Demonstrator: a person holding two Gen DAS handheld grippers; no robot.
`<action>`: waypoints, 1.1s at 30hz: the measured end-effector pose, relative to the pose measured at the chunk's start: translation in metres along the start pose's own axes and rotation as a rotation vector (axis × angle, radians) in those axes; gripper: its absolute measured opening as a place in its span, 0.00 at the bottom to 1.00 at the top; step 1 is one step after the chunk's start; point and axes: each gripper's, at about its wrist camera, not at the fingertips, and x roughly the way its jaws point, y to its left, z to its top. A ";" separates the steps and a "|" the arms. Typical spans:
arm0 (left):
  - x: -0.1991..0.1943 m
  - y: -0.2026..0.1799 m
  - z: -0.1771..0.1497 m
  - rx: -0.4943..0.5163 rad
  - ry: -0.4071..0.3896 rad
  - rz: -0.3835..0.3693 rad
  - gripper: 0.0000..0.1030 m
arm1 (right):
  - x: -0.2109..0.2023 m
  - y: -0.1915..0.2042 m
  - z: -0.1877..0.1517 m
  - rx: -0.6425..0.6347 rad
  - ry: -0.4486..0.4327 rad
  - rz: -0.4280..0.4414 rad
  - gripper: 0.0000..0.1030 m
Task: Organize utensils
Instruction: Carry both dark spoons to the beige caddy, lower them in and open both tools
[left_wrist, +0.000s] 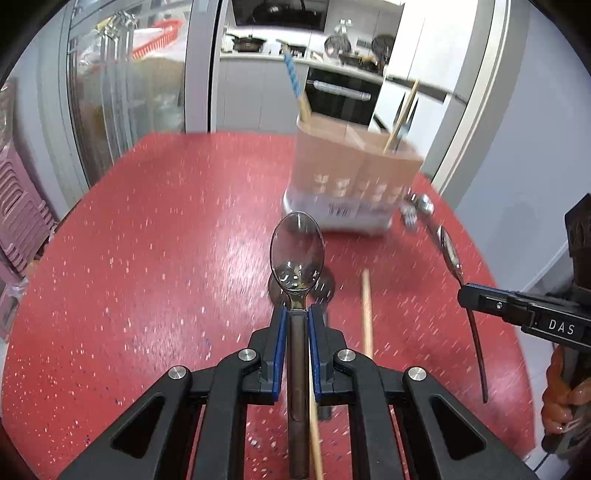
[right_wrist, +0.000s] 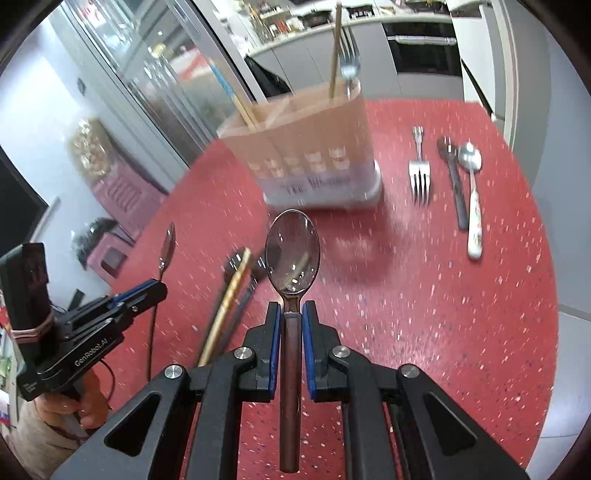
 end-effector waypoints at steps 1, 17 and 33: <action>-0.005 -0.001 0.006 -0.002 -0.019 -0.006 0.35 | -0.005 0.001 0.005 -0.002 -0.016 0.002 0.12; -0.011 -0.012 0.114 -0.040 -0.241 -0.062 0.35 | -0.046 0.008 0.109 -0.036 -0.228 0.005 0.12; 0.044 -0.009 0.200 -0.086 -0.389 -0.027 0.35 | -0.003 0.004 0.206 -0.068 -0.371 -0.013 0.12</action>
